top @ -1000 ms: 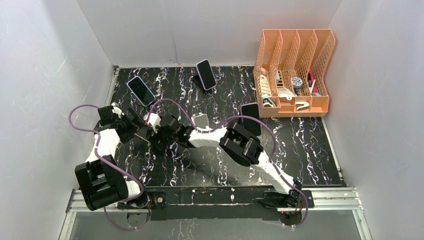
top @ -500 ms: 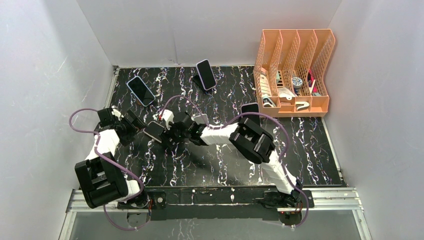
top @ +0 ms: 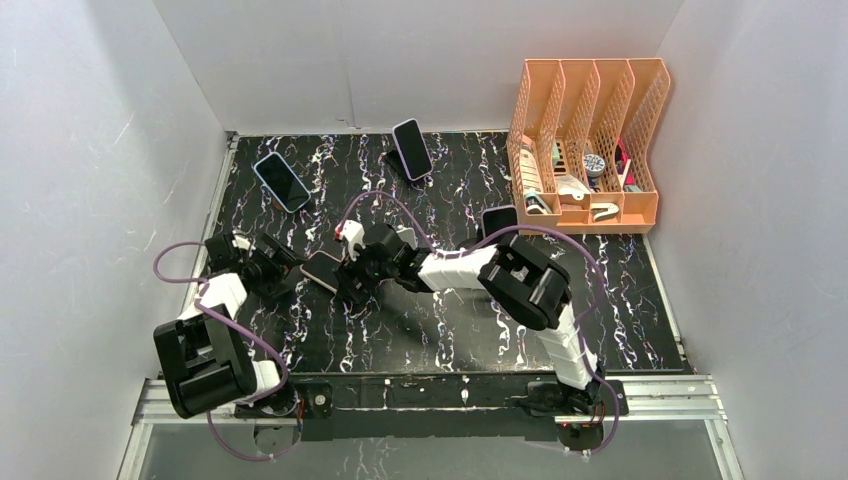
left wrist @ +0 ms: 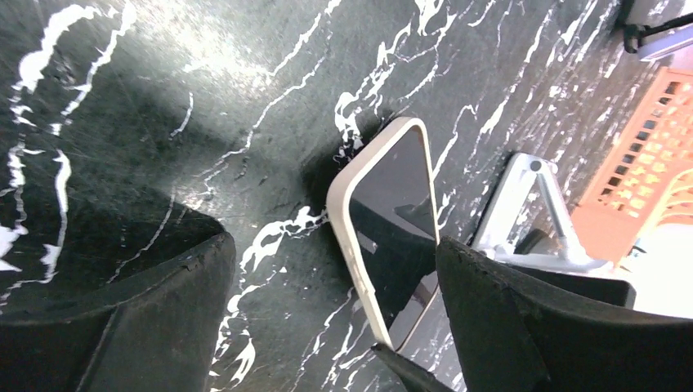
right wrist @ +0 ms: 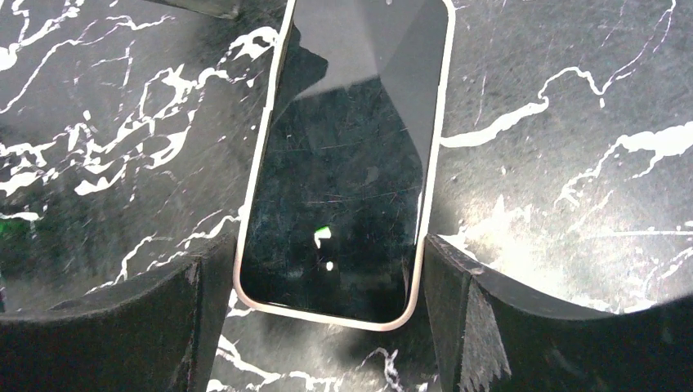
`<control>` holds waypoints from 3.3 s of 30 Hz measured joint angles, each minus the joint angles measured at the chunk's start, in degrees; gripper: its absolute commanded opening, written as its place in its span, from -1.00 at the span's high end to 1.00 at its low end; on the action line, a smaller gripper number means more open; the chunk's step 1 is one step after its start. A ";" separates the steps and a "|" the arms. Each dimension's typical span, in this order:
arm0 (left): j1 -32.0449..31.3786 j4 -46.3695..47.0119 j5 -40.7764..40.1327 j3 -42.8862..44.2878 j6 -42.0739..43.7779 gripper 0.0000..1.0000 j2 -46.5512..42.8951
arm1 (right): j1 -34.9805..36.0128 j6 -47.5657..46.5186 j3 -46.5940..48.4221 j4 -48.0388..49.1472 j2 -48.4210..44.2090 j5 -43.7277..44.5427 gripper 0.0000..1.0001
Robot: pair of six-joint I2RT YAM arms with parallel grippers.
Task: Place the phone on the phone stand
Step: Pick up the phone at the center of the board.
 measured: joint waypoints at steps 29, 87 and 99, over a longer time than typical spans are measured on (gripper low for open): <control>-0.09 22.95 14.25 -13.73 -16.41 -0.04 0.00 | -0.68 -2.54 -12.00 4.39 -6.75 -10.93 -0.34; -9.57 0.68 20.17 -2.16 -3.15 0.44 -2.86 | -2.99 -13.40 -15.78 0.87 -9.92 -23.15 -0.41; -11.06 -6.45 17.70 1.73 5.44 1.00 -0.48 | -3.54 -13.46 -15.58 0.35 -9.92 -23.63 -0.55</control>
